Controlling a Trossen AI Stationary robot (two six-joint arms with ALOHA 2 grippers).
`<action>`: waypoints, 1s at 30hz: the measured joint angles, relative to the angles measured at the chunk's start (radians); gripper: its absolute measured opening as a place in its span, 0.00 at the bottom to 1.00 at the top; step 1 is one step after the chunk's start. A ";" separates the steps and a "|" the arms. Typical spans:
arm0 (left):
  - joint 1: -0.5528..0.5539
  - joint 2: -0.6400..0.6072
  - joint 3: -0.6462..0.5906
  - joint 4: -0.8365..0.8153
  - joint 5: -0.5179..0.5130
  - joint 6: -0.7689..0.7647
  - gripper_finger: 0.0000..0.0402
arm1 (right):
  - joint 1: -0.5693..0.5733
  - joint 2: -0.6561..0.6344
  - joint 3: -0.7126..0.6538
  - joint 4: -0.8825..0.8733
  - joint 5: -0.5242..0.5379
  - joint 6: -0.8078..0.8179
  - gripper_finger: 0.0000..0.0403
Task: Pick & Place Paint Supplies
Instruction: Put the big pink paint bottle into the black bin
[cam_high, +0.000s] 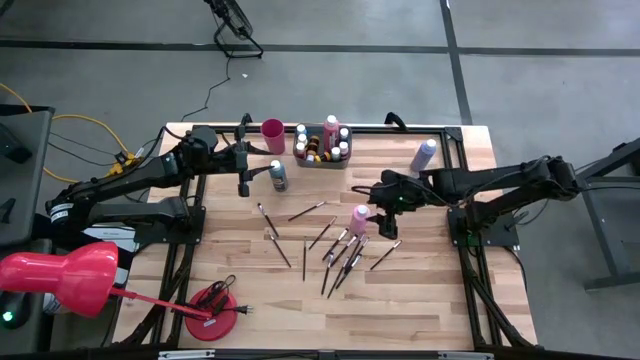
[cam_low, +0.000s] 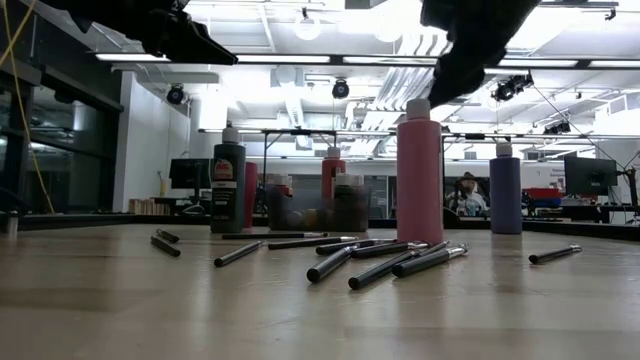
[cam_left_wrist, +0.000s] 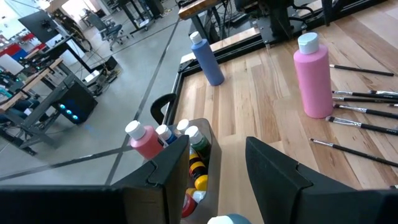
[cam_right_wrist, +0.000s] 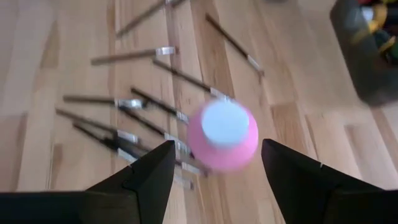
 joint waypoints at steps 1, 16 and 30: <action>0.000 0.000 0.000 0.000 0.000 0.000 0.38 | 0.000 0.000 -0.008 0.026 0.011 0.002 0.58; 0.000 0.000 0.000 0.000 0.000 0.000 0.38 | 0.000 0.016 -0.104 0.198 0.039 0.041 0.58; 0.000 0.000 0.000 0.000 0.000 0.000 0.38 | 0.000 0.014 -0.106 0.218 0.045 0.051 0.37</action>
